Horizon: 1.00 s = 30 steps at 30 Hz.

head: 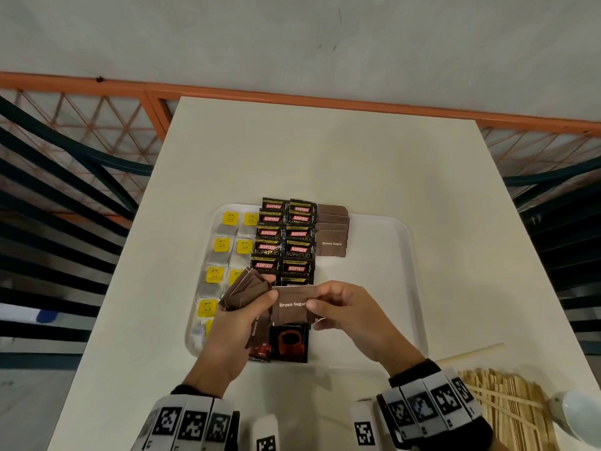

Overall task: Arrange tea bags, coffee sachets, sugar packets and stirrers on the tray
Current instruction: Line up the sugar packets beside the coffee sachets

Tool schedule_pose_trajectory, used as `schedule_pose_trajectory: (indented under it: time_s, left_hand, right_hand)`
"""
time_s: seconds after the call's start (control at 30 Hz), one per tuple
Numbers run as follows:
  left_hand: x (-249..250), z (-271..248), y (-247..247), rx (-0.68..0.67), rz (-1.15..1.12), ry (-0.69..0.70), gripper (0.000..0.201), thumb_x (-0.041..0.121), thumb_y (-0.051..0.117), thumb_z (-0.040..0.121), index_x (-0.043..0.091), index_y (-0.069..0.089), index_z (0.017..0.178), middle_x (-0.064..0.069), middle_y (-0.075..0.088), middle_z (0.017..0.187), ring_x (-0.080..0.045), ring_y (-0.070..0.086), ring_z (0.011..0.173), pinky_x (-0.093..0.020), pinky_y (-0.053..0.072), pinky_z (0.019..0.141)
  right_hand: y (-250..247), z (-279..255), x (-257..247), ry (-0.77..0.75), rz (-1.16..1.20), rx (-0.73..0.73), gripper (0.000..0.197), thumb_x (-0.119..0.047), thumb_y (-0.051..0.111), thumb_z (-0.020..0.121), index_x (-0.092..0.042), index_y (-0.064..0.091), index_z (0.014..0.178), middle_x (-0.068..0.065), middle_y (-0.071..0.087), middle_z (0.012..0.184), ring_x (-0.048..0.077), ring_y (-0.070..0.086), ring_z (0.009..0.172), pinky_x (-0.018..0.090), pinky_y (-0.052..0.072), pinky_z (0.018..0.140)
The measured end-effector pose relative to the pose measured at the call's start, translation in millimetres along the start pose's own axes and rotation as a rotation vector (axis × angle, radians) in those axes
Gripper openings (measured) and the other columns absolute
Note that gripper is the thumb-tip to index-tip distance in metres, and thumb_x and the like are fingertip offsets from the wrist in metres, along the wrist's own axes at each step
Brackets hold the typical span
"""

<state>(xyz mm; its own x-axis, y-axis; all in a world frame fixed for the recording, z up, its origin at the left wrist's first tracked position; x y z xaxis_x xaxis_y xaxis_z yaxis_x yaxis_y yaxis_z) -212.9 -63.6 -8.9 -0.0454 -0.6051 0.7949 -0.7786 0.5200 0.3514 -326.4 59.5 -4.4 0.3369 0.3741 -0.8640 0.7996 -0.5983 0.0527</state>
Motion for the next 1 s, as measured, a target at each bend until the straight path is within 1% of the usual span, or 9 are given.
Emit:
schedule_pose_trajectory:
  time_s: [0.1, 0.2, 0.37, 0.5, 0.6, 0.73, 0.8, 0.9, 1.0]
  left_hand:
    - [-1, 1, -2, 0.052, 0.051, 0.0, 0.017, 0.003, 0.063, 0.081, 0.016, 0.071, 0.089, -0.007, 0.073, 0.077, -0.018, 0.069, 0.069, -0.023, 0.051, 0.047]
    - [-1, 2, -2, 0.055, 0.008, -0.014, 0.014, 0.005, 0.061, 0.084, 0.012, 0.067, 0.095, -0.007, 0.069, 0.071, -0.013, 0.064, 0.058, -0.021, 0.051, 0.05]
    - [-1, 4, -7, -0.019, -0.16, -0.105, 0.019, 0.008, 0.048, 0.091, 0.008, 0.06, 0.106, -0.014, 0.068, 0.085, -0.017, 0.065, 0.065, -0.022, 0.054, 0.058]
    - [0, -1, -4, -0.093, -0.301, -0.183, 0.028, 0.011, 0.039, 0.093, 0.006, 0.056, 0.115, -0.019, 0.066, 0.095, -0.023, 0.065, 0.073, -0.025, 0.056, 0.064]
    - [0, -3, -2, -0.132, -0.348, -0.227, 0.033, 0.009, 0.038, 0.09, 0.005, 0.055, 0.117, -0.022, 0.067, 0.101, -0.026, 0.068, 0.076, -0.028, 0.059, 0.066]
    - [-2, -3, -2, -0.154, -0.358, -0.262, 0.043, 0.0, 0.035, 0.085, 0.005, 0.054, 0.124, -0.023, 0.066, 0.108, -0.027, 0.07, 0.081, -0.03, 0.059, 0.067]
    - [-3, -2, -2, -0.157, -0.346, -0.264, 0.045, -0.003, 0.034, 0.085, 0.007, 0.052, 0.125, -0.021, 0.067, 0.107, -0.025, 0.07, 0.081, -0.03, 0.059, 0.067]
    - [-4, -1, -2, -0.147, -0.296, -0.247, 0.045, -0.004, 0.034, 0.087, 0.009, 0.052, 0.126, -0.018, 0.069, 0.106, -0.025, 0.071, 0.084, -0.033, 0.059, 0.071]
    - [-6, 0, -1, -0.142, -0.242, -0.234, 0.043, -0.003, 0.036, 0.089, 0.011, 0.053, 0.126, -0.017, 0.069, 0.109, -0.027, 0.07, 0.092, -0.034, 0.059, 0.074]
  right_hand:
    - [-3, 0, -3, -0.03, -0.085, 0.015, 0.01, -0.007, 0.061, 0.086, -0.01, 0.066, 0.093, 0.009, 0.069, 0.089, 0.012, 0.063, 0.072, 0.021, 0.053, 0.064]
    - [-14, 5, -6, -0.058, -0.101, 0.061, 0.011, -0.006, 0.059, 0.087, -0.015, 0.065, 0.084, -0.002, 0.068, 0.079, 0.008, 0.061, 0.069, 0.017, 0.052, 0.062]
    - [-53, 25, -5, -0.076, -0.096, 0.315, 0.015, -0.006, 0.058, 0.088, -0.019, 0.064, 0.084, -0.001, 0.064, 0.071, 0.008, 0.055, 0.063, 0.018, 0.045, 0.059]
    - [-76, 46, 1, -0.029, -0.098, 0.476, 0.017, -0.007, 0.061, 0.087, -0.02, 0.061, 0.076, -0.001, 0.061, 0.068, 0.009, 0.052, 0.058, 0.02, 0.039, 0.056]
    - [-83, 60, 6, 0.01, -0.167, 0.499, 0.003, -0.009, 0.065, 0.084, -0.011, 0.065, 0.083, 0.002, 0.061, 0.068, 0.012, 0.053, 0.06, 0.021, 0.04, 0.06]
    - [-83, 69, 6, 0.004, -0.245, 0.503, 0.005, -0.011, 0.068, 0.081, -0.012, 0.064, 0.084, 0.006, 0.064, 0.074, 0.014, 0.054, 0.062, 0.032, 0.047, 0.076]
    - [-82, 72, 3, -0.014, -0.275, 0.512, 0.007, -0.012, 0.069, 0.081, -0.013, 0.064, 0.085, 0.005, 0.065, 0.078, 0.014, 0.056, 0.065, 0.032, 0.049, 0.08]
    - [-80, 73, 1, -0.041, -0.314, 0.544, 0.009, -0.013, 0.07, 0.08, -0.013, 0.064, 0.086, 0.004, 0.065, 0.082, 0.017, 0.059, 0.071, 0.03, 0.049, 0.08]
    - [-80, 75, 0, -0.057, -0.362, 0.583, 0.012, -0.013, 0.07, 0.079, -0.009, 0.063, 0.088, 0.0, 0.063, 0.075, 0.017, 0.059, 0.071, 0.026, 0.047, 0.075]
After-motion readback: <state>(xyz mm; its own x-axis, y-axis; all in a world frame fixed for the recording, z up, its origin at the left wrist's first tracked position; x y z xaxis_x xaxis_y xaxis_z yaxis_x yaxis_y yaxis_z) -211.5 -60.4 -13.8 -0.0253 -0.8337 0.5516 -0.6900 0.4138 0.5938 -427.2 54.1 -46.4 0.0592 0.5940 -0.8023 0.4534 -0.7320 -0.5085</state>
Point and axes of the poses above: each hand's wrist, its own z-axis towards the middle knuckle, its own y-axis out of the palm, x = y × z, the point moved 5 cm from there along z, towards the middle knuckle
